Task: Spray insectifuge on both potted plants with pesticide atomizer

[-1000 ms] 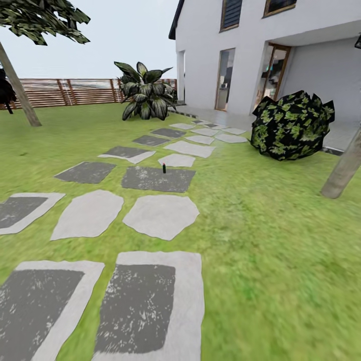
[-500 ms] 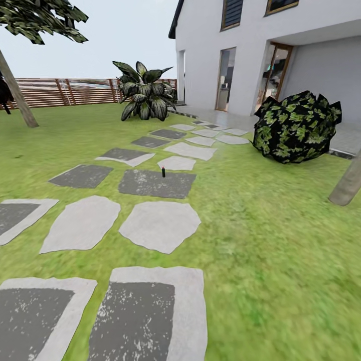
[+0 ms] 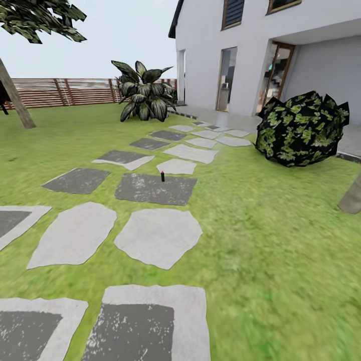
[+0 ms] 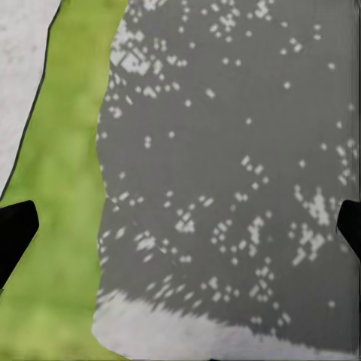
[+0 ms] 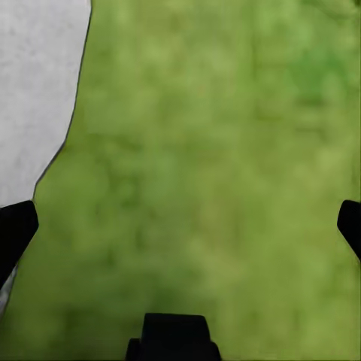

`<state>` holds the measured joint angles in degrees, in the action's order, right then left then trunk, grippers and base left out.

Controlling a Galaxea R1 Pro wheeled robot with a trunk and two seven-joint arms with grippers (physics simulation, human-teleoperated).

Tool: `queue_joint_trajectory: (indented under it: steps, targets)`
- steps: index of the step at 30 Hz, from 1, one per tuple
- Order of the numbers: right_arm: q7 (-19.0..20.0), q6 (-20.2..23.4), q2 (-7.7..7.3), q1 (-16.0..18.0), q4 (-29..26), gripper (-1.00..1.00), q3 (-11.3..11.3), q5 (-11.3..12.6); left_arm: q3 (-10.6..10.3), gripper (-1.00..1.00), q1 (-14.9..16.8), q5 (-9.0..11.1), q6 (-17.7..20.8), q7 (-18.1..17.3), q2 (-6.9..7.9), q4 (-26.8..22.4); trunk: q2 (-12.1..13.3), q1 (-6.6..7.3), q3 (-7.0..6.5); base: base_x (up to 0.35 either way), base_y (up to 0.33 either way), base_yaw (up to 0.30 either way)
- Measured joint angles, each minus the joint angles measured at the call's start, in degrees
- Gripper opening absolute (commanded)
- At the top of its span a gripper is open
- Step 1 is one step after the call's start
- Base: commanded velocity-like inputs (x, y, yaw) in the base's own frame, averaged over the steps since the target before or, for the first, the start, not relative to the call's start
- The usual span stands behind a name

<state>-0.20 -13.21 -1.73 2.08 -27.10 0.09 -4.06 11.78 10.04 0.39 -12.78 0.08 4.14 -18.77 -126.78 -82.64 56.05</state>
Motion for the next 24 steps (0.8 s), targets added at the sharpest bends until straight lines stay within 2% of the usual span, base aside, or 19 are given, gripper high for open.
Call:
queue_joint_trajectory:
  steps: [24]
  targets:
    - [0.01,0.00,0.06,0.00,0.00,1.00,0.08,0.00,0.00,1.00,-0.01,-0.06,-0.01,0.00,0.00,0.00,0.00,0.00,0.00,0.338,0.000,0.000]
